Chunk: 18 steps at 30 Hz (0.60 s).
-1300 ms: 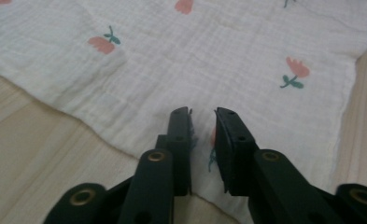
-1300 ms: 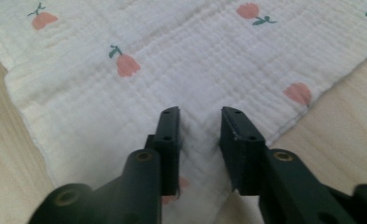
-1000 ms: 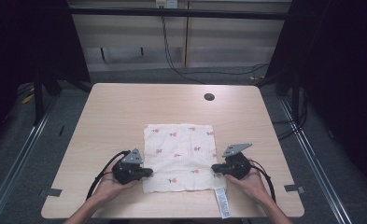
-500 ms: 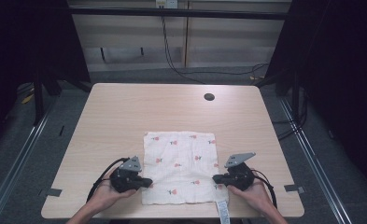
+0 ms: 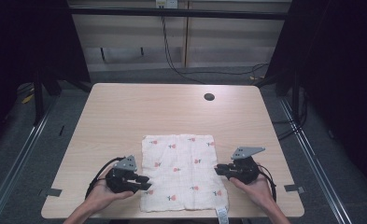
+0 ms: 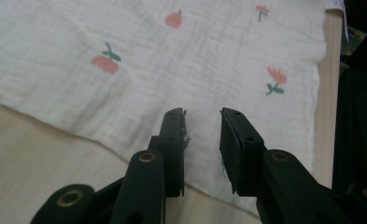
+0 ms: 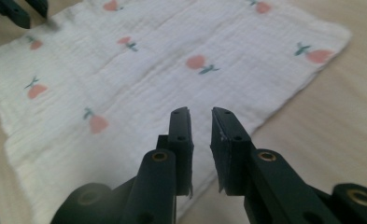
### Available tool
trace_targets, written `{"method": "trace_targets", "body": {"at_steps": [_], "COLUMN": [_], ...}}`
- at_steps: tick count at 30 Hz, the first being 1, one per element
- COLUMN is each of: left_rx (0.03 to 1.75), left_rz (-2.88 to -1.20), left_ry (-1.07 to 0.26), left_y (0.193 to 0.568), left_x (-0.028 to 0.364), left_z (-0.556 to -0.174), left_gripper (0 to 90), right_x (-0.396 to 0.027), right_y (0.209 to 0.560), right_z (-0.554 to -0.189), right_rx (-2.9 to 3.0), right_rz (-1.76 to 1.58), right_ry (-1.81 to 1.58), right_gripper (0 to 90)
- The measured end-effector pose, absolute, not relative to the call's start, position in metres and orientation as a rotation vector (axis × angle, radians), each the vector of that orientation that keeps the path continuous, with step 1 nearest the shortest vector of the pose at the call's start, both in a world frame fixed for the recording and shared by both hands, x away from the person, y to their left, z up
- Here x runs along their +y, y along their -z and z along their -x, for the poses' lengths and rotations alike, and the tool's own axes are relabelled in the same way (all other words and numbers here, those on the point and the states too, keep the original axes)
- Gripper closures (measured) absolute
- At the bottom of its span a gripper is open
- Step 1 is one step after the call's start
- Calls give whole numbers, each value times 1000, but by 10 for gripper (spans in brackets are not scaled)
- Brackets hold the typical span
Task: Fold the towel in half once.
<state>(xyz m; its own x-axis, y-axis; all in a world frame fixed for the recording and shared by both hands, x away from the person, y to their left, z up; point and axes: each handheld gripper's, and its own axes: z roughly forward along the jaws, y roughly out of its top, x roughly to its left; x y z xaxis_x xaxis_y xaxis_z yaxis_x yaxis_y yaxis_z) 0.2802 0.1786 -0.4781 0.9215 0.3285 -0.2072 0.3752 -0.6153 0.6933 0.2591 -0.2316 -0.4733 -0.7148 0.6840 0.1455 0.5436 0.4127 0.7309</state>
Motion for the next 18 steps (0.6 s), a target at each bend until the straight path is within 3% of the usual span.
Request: {"method": "trace_targets", "body": {"at_steps": [5,12,18], "left_rx": [554,629,717], "left_rz": [-2235,-2139,-2075], "left_ry": [51,-110,-128], "left_y": [471,448,448], "left_x": [185,201,210], "left_z": [-293,-324,-359], "left_gripper": [674,712,749], "right_x": [-236,-228,-220], "right_y": [462,444,456], "right_z": [-278,-312,-353], "right_rx": [2432,2390,2387], "right_rz": [-1101,-1071,-1117], "right_ry": [-1255,-1271,-1194], "right_gripper": [749,731,714]}}
